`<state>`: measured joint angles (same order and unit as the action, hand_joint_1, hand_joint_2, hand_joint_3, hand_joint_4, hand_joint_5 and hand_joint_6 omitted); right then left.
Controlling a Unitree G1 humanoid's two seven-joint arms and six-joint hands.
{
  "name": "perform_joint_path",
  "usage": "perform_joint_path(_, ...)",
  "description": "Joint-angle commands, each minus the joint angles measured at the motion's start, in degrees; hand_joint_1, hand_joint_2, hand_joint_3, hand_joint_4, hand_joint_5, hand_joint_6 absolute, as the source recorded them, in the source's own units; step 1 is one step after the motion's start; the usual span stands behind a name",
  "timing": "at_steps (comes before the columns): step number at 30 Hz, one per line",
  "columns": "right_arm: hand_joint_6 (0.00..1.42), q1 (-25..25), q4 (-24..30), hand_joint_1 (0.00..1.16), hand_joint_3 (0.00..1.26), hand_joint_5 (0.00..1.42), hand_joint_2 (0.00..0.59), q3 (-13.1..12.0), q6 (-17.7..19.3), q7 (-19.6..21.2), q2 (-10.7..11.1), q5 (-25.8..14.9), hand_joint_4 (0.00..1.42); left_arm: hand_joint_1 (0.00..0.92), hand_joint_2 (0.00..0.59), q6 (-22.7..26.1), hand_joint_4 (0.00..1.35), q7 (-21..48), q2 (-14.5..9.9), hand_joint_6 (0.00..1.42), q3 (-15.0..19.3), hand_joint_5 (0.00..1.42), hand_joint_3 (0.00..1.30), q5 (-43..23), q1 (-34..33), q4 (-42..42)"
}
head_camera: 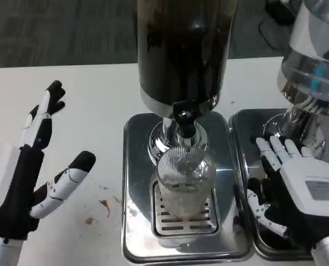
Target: Grasp the cup under the faucet to collect the drink, then remove the cup.
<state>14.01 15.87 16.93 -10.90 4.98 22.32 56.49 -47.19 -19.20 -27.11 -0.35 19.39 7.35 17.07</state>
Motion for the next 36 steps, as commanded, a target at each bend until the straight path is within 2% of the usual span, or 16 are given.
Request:
perform_joint_path(1,0.0,-0.7,-0.3,0.4,0.05,0.0,0.563,-0.7,1.2,-0.9,1.0,-0.4,0.0,0.0,0.165,0.2,0.0,3.5,1.0,0.0,1.5,0.06,0.0,-2.5,0.9,-6.3)
perform_joint_path(4,0.0,-0.6,0.2,0.4,0.05,0.0,0.563,-0.4,1.9,-1.3,1.3,0.2,0.0,0.0,0.166,0.8,0.0,6.9,1.7,0.0,1.6,0.04,0.0,-4.4,1.1,-8.8)
perform_joint_path(9,0.0,-0.1,-0.6,0.4,0.05,0.0,0.569,-1.1,1.9,-0.7,1.1,0.0,0.0,0.0,0.182,0.2,0.0,14.4,0.9,0.0,-0.3,0.0,0.0,-7.3,-0.8,-12.4)
perform_joint_path(14,0.0,1.3,0.4,0.39,0.02,0.0,0.573,-1.2,1.8,-0.6,1.1,0.7,0.0,0.0,0.2,1.0,0.0,21.1,0.2,0.0,-0.3,0.0,0.0,-11.8,-2.5,-14.1)
perform_joint_path(22,0.0,3.1,1.7,0.39,0.0,0.0,0.573,-1.7,1.3,-1.3,1.0,1.8,0.0,0.0,0.203,0.1,0.0,27.3,0.8,0.0,0.1,0.0,0.0,-16.8,-3.7,-17.4)
perform_joint_path(26,0.0,4.3,1.9,0.39,0.0,0.0,0.573,-2.6,1.3,-1.3,1.5,1.6,0.0,0.0,0.215,2.2,0.0,30.9,-0.1,0.0,0.2,0.01,0.0,-21.6,-2.7,-22.0)
perform_joint_path(30,0.0,4.5,1.9,0.39,0.0,0.0,0.573,-2.4,1.6,-1.5,1.2,1.8,0.0,0.0,0.225,4.3,0.0,34.3,-1.1,0.02,1.3,0.03,0.0,-26.2,-1.5,-25.7)
perform_joint_path(36,0.0,4.5,1.7,0.39,0.0,0.0,0.573,-2.3,1.6,-2.0,0.7,1.5,0.0,0.0,0.231,6.3,0.0,38.5,-1.2,0.07,2.2,0.07,0.04,-29.1,-0.2,-29.2)
